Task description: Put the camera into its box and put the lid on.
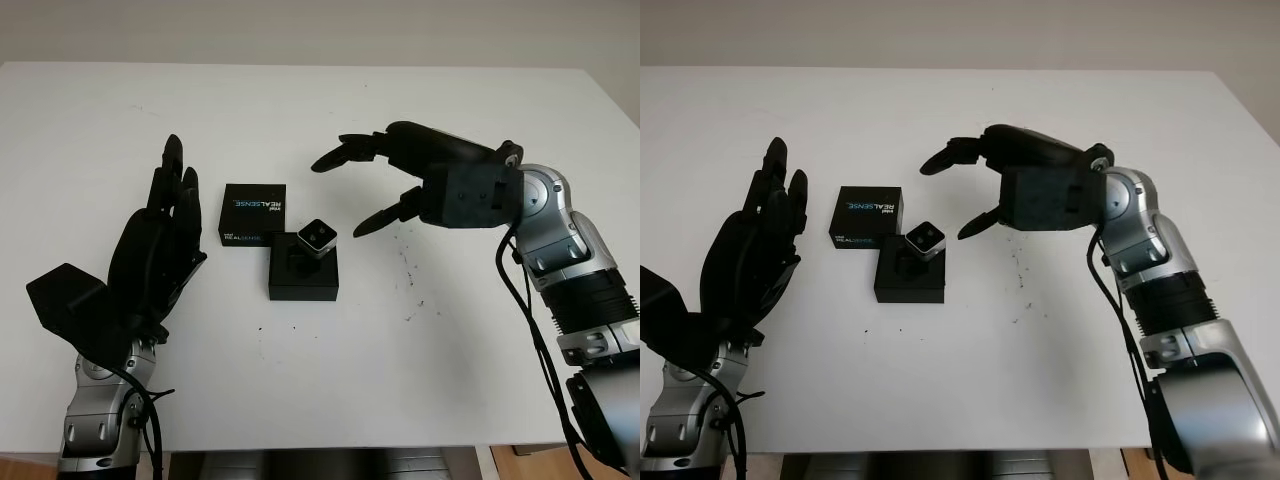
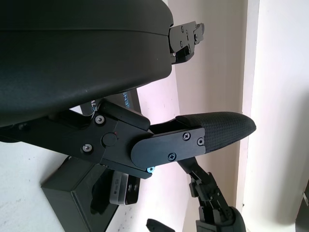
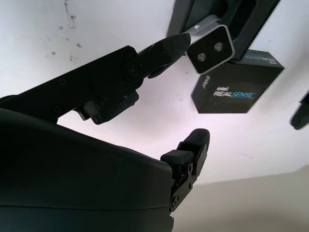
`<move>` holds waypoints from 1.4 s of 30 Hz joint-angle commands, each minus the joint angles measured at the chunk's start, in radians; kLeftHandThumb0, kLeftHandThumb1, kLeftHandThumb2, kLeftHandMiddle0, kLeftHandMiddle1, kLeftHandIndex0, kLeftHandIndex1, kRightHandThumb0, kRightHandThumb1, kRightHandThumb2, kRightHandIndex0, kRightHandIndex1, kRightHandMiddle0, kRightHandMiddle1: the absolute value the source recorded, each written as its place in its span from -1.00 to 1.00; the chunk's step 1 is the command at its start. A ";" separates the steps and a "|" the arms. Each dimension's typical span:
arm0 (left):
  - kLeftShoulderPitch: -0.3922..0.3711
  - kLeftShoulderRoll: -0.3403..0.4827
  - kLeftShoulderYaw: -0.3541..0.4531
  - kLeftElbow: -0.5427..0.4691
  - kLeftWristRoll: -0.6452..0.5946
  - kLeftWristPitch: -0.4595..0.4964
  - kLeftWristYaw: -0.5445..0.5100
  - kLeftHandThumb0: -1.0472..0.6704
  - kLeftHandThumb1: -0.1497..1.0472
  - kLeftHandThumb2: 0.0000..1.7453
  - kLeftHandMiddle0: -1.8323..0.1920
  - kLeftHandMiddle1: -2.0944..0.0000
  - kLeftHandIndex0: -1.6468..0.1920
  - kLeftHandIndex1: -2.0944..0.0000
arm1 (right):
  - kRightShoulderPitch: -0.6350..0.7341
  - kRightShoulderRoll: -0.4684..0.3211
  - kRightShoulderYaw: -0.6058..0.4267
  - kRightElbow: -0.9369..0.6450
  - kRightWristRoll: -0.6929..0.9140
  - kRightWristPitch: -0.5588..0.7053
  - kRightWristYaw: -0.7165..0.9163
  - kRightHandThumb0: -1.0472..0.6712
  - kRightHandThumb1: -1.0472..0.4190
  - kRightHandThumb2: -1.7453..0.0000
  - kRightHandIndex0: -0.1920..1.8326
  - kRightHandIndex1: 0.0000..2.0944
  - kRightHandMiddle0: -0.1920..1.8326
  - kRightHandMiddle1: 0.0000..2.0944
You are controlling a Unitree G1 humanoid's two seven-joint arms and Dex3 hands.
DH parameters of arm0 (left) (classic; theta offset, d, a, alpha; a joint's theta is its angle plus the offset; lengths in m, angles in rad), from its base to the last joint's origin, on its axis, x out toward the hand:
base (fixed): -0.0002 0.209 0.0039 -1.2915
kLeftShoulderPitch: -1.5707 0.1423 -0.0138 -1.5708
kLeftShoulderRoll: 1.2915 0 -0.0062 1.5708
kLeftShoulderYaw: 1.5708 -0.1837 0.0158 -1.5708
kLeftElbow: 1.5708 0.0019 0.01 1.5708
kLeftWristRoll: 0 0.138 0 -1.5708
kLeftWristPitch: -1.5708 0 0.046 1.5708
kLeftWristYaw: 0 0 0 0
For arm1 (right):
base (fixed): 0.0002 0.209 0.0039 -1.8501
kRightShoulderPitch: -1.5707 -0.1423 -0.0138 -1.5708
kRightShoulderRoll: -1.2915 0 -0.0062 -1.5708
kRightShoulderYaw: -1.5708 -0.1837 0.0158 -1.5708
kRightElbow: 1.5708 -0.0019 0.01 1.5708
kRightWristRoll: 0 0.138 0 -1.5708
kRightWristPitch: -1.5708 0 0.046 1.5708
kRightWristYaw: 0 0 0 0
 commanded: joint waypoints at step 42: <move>0.000 0.013 0.014 -0.015 -0.010 0.004 -0.014 -0.76 1.00 -0.30 1.00 1.00 1.00 1.00 | 0.037 0.032 0.052 0.032 -0.090 -0.163 -0.104 -0.39 -0.71 0.94 -0.58 -0.91 -0.44 -0.35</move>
